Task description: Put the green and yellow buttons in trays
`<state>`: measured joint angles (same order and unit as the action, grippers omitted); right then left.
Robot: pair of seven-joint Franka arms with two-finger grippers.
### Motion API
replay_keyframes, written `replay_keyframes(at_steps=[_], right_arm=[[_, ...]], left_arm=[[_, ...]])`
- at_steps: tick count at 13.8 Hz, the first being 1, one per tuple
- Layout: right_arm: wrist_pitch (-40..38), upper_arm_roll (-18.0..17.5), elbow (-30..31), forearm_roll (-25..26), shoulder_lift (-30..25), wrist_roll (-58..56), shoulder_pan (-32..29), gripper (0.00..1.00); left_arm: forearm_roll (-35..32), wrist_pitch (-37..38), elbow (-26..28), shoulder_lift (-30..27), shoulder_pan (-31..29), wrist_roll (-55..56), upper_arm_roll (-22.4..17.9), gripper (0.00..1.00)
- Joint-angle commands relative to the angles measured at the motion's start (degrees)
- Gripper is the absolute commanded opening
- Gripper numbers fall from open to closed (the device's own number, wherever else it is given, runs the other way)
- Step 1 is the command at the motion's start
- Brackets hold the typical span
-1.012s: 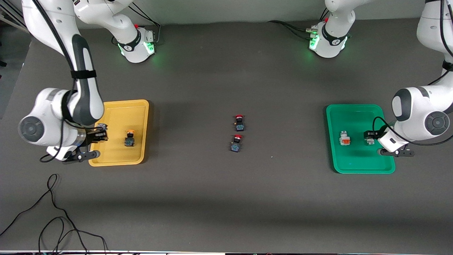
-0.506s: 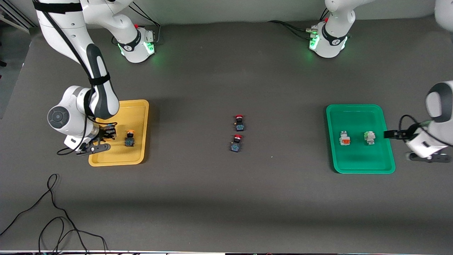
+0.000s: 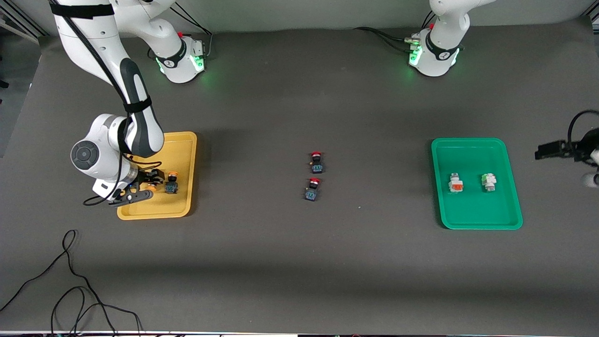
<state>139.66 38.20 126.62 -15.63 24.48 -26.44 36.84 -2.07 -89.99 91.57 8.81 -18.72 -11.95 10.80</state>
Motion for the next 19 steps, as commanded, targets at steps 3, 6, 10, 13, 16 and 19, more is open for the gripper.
replay_keyframes(at_steps=[3, 6, 10, 13, 16, 19], right_arm=[[-8.24, 2.22, -0.14, -1.51, -10.49, -0.98, 2.1, 1.0], [-16.23, 4.67, -4.95, 0.94, -14.37, -0.81, 2.01, 1.0], [-30.72, 10.56, -15.49, 3.31, -15.96, -0.81, 2.1, 1.0], [-41.36, 13.46, -25.16, 5.17, -15.87, -0.81, 1.92, 1.0], [-50.68, 15.23, -33.51, 5.26, -15.87, -0.63, 2.01, 1.0], [-58.42, 14.53, -41.78, 9.21, -15.43, 7.52, 2.19, 1.0]], left_arm=[[1.46, 6.59, -5.88, -1.77, 6.13, 4.99, -0.61, 1.0], [1.99, 6.41, -5.18, -3.53, 12.71, 8.33, -4.1, 1.0], [1.99, 4.83, -1.75, -6.69, 19.51, 9.75, -9.04, 1.0], [1.99, 2.46, 1.23, -8.8, 19.95, 10.46, -9.04, 1.0], [2.34, 2.63, 1.59, -9.25, 19.95, 10.37, -8.87, 1.0], [2.87, 3.16, 0.8, -8.98, 20.12, 10.46, -8.69, 1.0]])
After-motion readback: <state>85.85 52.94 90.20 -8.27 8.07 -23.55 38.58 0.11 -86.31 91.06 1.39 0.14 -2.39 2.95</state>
